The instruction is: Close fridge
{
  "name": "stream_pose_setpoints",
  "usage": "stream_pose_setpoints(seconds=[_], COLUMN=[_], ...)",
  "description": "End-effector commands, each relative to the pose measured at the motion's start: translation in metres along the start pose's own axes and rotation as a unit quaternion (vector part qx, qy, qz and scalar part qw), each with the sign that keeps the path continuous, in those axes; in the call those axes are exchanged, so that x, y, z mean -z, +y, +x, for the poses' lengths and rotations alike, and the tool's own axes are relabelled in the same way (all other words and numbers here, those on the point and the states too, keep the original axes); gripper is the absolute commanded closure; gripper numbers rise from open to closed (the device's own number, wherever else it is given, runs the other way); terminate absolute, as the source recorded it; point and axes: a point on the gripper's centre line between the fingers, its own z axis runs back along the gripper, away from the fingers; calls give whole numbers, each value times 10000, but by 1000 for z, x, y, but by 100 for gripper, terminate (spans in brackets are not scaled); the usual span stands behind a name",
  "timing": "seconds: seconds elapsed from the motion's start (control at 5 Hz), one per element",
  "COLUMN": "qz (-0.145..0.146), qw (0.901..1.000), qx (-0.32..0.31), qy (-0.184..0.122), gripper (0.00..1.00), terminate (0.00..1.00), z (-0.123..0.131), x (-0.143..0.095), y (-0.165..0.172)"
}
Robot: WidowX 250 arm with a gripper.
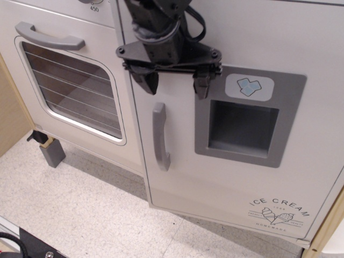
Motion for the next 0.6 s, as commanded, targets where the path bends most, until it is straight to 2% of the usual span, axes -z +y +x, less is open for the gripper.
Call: stream_pose_setpoints(seconds=[0.0, 0.2, 0.4], qz=[0, 33, 71], qw=[9994, 9992, 9987], qx=[-185, -301, -428], qy=[-281, -268, -267], gripper=[0, 0, 0], terminate=[0, 0, 100], z=[28, 36, 45], x=[-2, 1, 5], y=[2, 2, 3])
